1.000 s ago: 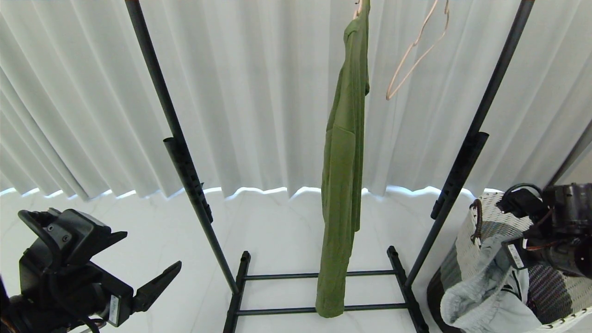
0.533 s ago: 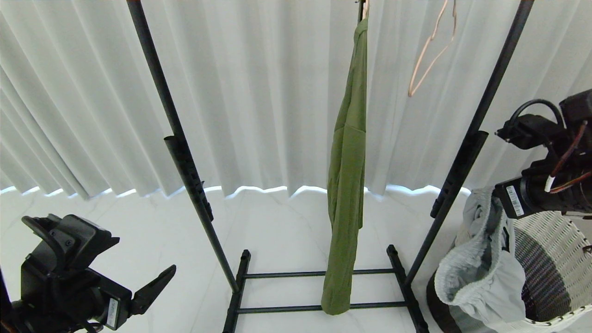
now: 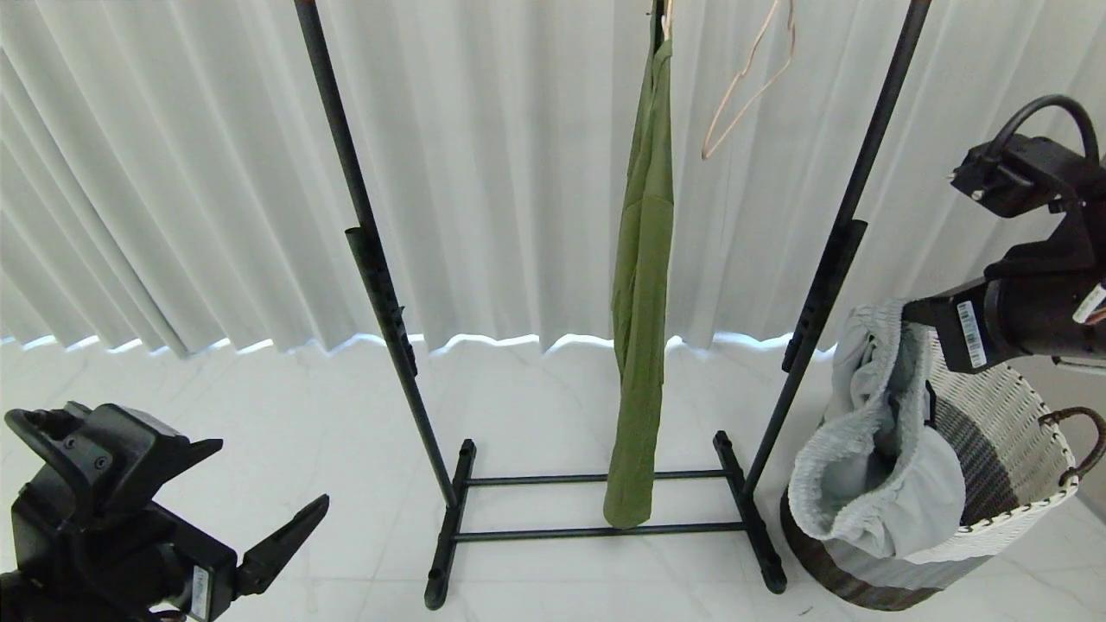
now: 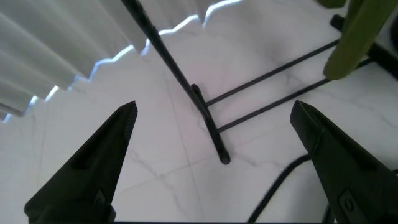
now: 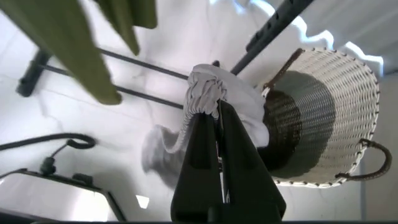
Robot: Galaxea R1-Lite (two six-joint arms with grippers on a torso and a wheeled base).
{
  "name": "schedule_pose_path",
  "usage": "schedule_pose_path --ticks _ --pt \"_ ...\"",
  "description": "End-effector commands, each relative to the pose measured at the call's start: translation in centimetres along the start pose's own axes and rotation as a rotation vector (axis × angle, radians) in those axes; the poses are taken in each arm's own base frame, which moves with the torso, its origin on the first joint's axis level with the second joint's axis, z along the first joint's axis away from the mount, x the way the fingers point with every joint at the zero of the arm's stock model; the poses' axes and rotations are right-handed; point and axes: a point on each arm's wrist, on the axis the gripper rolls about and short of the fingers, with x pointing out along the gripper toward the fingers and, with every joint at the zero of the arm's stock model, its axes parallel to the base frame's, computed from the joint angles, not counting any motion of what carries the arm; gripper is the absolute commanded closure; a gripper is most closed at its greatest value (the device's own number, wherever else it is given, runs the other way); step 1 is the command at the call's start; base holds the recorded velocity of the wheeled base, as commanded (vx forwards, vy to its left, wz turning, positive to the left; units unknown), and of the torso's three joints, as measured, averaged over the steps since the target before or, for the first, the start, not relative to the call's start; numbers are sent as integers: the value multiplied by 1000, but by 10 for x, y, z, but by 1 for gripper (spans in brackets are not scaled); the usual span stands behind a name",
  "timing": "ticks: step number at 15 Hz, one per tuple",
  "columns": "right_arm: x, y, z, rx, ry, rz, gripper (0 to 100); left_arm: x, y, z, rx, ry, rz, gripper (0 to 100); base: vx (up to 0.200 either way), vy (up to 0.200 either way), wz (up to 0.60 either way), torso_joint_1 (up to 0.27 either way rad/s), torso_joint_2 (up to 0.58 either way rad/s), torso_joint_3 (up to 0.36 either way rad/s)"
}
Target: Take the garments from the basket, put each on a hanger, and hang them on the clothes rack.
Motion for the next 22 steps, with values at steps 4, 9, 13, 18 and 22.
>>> schedule_pose_path --ticks 4,9,13,18,22 --pt "-12 18 22 -17 -88 84 100 -2 -23 10 48 -97 -242 0 0 0 0 0 0 0" --pt "-28 32 40 -24 -175 161 100 16 -60 81 -100 -232 -537 0 0 0 0 0 0 0" --pt "-43 40 49 -25 -230 216 100 47 -99 118 -103 -233 -666 0 0 0 0 0 0 0" --pt "-58 52 49 1 -254 297 100 91 -161 131 -144 -124 -739 0 0 0 0 0 0 0" --pt "-60 53 49 14 -258 311 100 121 -195 134 -302 -26 -714 0 0 0 0 0 0 0"
